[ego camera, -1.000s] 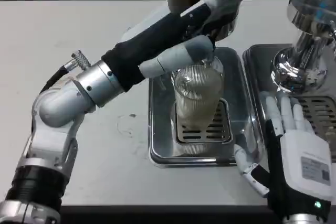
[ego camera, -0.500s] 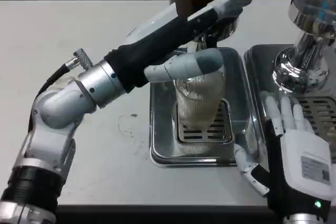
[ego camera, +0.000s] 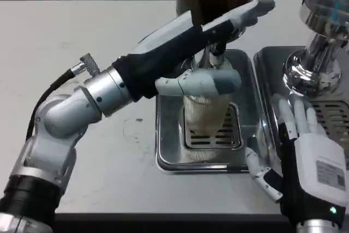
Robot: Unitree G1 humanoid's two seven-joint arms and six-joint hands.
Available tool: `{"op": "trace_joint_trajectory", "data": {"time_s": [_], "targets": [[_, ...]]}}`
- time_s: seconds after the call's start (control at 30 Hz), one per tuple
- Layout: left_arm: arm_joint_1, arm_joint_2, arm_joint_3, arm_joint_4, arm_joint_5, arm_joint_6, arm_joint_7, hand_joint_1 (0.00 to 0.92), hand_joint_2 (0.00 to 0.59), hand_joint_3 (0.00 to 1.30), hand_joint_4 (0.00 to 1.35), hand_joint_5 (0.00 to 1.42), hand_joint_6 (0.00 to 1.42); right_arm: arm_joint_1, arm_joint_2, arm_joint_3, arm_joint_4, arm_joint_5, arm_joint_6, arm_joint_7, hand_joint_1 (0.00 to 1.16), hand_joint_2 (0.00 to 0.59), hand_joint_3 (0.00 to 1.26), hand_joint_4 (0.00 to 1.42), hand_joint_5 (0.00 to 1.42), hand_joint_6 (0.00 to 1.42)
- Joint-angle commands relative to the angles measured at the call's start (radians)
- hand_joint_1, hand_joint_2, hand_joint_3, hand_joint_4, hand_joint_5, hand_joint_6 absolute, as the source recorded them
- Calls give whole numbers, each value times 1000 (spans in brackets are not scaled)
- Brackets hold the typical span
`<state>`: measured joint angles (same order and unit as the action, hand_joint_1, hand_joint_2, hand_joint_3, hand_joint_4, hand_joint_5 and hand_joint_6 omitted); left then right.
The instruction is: Grasp the cup under the faucet to collect the drink, then remove the cup.
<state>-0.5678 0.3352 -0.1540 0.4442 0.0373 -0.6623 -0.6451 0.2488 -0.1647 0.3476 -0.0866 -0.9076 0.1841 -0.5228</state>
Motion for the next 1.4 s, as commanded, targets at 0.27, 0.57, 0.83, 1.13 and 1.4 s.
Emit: {"op": "trace_joint_trajectory", "data": {"time_s": [0.27, 0.57, 0.83, 1.13, 1.4], "targets": [[11, 27, -42, -31, 43, -17, 8, 0, 37, 0, 0, 55, 0, -16, 8, -28, -12, 88, -51, 32, 270, 425, 54, 0, 0, 114], [15, 28, -46, -37, 48, -12, 25, 0, 37, 0, 0, 55, 0, -51, -3, -90, -12, 313, -154, 187, 416, 327, 0, 0, 0, 68], [10, 28, -41, -42, 44, -4, 38, 0, 37, 0, 0, 55, 0, -121, -9, -113, 74, 393, -182, 278, 509, 277, 0, 0, 0, 0], [14, 24, -46, -55, 44, 5, 40, 0, 37, 0, 0, 55, 0, -192, 3, -117, 152, 419, -204, 286, 524, 269, 0, 0, 0, 0], [25, 23, -46, -71, 45, 11, 45, 0, 37, 0, 0, 55, 0, -215, 16, -112, 172, 432, -220, 285, 527, 257, 0, 0, 0, 0]]}}
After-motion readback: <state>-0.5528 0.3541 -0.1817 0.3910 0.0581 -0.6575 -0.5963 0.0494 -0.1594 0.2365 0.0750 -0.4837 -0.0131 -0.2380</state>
